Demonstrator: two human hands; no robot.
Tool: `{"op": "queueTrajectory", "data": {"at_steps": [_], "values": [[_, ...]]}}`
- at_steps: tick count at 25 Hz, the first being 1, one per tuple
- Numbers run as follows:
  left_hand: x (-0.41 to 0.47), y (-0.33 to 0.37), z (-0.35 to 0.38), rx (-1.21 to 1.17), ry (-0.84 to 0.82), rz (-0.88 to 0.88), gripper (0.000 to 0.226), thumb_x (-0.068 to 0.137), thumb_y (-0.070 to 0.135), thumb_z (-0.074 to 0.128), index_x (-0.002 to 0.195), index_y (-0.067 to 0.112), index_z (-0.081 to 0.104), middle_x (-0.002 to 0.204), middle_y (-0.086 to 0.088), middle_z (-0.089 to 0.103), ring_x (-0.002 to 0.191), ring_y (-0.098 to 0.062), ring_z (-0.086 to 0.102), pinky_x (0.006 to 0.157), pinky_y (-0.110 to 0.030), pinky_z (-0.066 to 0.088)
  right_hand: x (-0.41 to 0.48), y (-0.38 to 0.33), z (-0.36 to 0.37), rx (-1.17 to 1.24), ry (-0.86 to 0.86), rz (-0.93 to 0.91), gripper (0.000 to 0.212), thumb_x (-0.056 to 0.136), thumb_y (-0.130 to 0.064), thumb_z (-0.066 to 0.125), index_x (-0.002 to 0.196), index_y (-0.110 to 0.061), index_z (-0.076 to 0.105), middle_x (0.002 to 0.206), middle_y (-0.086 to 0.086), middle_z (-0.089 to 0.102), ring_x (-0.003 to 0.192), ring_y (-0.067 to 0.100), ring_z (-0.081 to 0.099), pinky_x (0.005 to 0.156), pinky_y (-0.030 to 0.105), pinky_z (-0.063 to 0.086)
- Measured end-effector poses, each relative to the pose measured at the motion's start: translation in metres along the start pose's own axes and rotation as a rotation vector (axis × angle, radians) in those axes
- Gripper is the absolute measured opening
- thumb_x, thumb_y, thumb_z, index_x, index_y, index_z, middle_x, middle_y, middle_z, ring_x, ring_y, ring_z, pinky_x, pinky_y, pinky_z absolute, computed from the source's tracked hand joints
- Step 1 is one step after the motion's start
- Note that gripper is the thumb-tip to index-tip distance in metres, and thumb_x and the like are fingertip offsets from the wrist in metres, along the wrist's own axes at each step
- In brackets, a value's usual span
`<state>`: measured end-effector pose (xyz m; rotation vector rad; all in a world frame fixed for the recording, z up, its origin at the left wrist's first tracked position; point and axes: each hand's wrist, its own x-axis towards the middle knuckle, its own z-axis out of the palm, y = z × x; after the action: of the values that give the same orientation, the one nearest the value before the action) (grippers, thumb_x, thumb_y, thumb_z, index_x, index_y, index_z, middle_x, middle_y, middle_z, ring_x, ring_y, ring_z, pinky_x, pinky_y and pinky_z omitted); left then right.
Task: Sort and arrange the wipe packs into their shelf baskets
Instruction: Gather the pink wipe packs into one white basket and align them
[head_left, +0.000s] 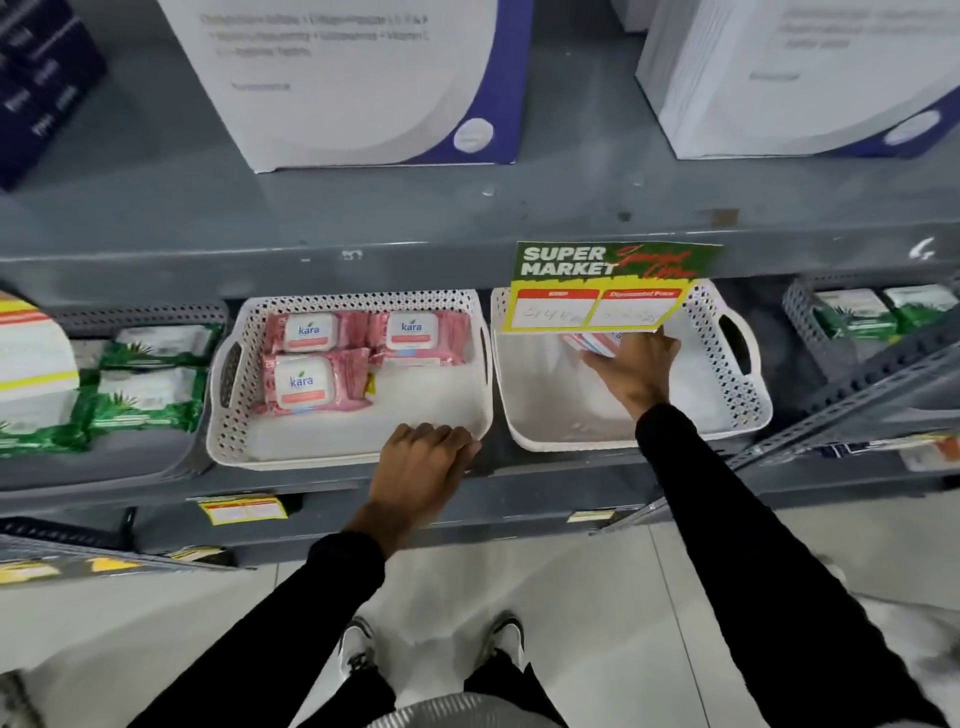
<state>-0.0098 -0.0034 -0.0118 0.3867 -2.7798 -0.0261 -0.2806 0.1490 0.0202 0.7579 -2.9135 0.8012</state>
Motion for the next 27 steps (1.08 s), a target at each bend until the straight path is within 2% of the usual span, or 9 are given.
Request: {"op": "queueTrajectory", "data": {"at_steps": [3, 5, 8, 10, 13, 17, 20, 23, 27], "values": [[-0.003, -0.007, -0.004, -0.023, -0.011, -0.008, 0.035, 0.102, 0.041, 0.039, 0.086, 0.023, 0.064, 0.074, 0.001, 0.07, 0.071, -0.028, 0.065, 0.065, -0.036, 0.044, -0.031, -0.064, -0.012, 0.257, 0.107, -0.154, 0.055, 0.074, -0.041, 0.081, 0.119, -0.022, 0.058, 0.124, -0.003, 0.058, 0.122, 0.026, 0.042, 0.095, 0.041, 0.026], [-0.01, -0.017, -0.008, -0.025, -0.013, -0.012, 0.037, 0.102, 0.043, 0.039, 0.085, 0.022, 0.065, 0.074, 0.001, 0.071, 0.071, -0.027, 0.065, 0.066, -0.036, 0.044, -0.049, -0.109, -0.006, 0.385, 0.069, -0.238, 0.057, 0.073, -0.039, 0.083, 0.122, -0.022, 0.057, 0.124, -0.004, 0.058, 0.122, 0.019, 0.044, 0.099, 0.037, 0.029], [-0.023, -0.038, -0.014, 0.002, -0.009, -0.048, 0.039, 0.101, 0.044, 0.04, 0.081, 0.022, 0.066, 0.073, 0.001, 0.07, 0.071, -0.027, 0.065, 0.068, -0.036, 0.046, -0.06, -0.157, 0.03, 0.17, -0.046, -0.346, 0.081, 0.066, -0.05, 0.08, 0.136, -0.024, 0.049, 0.132, 0.001, 0.053, 0.126, 0.023, 0.046, 0.099, 0.04, 0.035], [-0.034, -0.051, -0.018, 0.021, -0.002, -0.077, 0.04, 0.101, 0.046, 0.041, 0.081, 0.022, 0.066, 0.073, 0.001, 0.071, 0.073, -0.027, 0.065, 0.071, -0.037, 0.045, -0.069, -0.177, 0.055, 0.045, -0.116, -0.387, 0.085, 0.067, -0.05, 0.079, 0.14, -0.022, 0.047, 0.134, 0.005, 0.052, 0.127, 0.028, 0.046, 0.098, 0.042, 0.03], [-0.047, -0.07, -0.023, 0.004, -0.007, -0.12, 0.041, 0.101, 0.047, 0.038, 0.085, 0.023, 0.066, 0.077, 0.001, 0.071, 0.077, -0.026, 0.065, 0.072, -0.038, 0.043, -0.079, -0.192, 0.083, -0.012, -0.249, -0.413, 0.091, 0.07, -0.049, 0.081, 0.147, -0.023, 0.039, 0.142, 0.006, 0.047, 0.13, 0.028, 0.043, 0.102, 0.039, 0.025], [-0.056, -0.079, -0.025, -0.043, -0.012, -0.142, 0.04, 0.102, 0.046, 0.036, 0.089, 0.022, 0.065, 0.08, 0.001, 0.071, 0.078, -0.027, 0.065, 0.071, -0.037, 0.045, -0.077, -0.197, 0.094, -0.012, -0.382, -0.35, 0.116, 0.059, -0.057, 0.087, 0.152, -0.029, 0.024, 0.153, 0.009, 0.034, 0.141, 0.031, 0.031, 0.112, 0.049, 0.027], [-0.055, -0.079, -0.029, -0.086, -0.017, -0.17, 0.039, 0.102, 0.045, 0.035, 0.089, 0.022, 0.063, 0.08, 0.0, 0.071, 0.078, -0.028, 0.064, 0.069, -0.038, 0.045, -0.081, -0.197, 0.084, 0.041, -0.353, -0.303, 0.118, 0.062, -0.065, 0.081, 0.155, -0.025, 0.022, 0.161, 0.01, 0.024, 0.149, 0.029, 0.019, 0.118, 0.052, 0.016], [-0.048, -0.089, -0.032, -0.134, 0.015, -0.197, 0.03, 0.1, 0.041, 0.042, 0.09, 0.022, 0.063, 0.081, -0.001, 0.072, 0.078, -0.029, 0.065, 0.068, -0.037, 0.046, -0.083, -0.194, 0.075, 0.027, -0.23, -0.335, 0.112, 0.062, -0.07, 0.077, 0.152, -0.024, 0.029, 0.153, 0.009, 0.036, 0.141, 0.03, 0.03, 0.114, 0.052, 0.025], [-0.037, -0.111, -0.036, -0.191, 0.042, -0.246, 0.017, 0.093, 0.037, 0.063, 0.098, 0.021, 0.066, 0.089, -0.003, 0.075, 0.084, -0.03, 0.068, 0.071, -0.037, 0.051, -0.084, -0.192, 0.079, -0.017, -0.216, -0.327, 0.111, 0.059, -0.078, 0.074, 0.149, -0.024, 0.035, 0.146, 0.008, 0.041, 0.135, 0.03, 0.038, 0.11, 0.049, 0.029]]}}
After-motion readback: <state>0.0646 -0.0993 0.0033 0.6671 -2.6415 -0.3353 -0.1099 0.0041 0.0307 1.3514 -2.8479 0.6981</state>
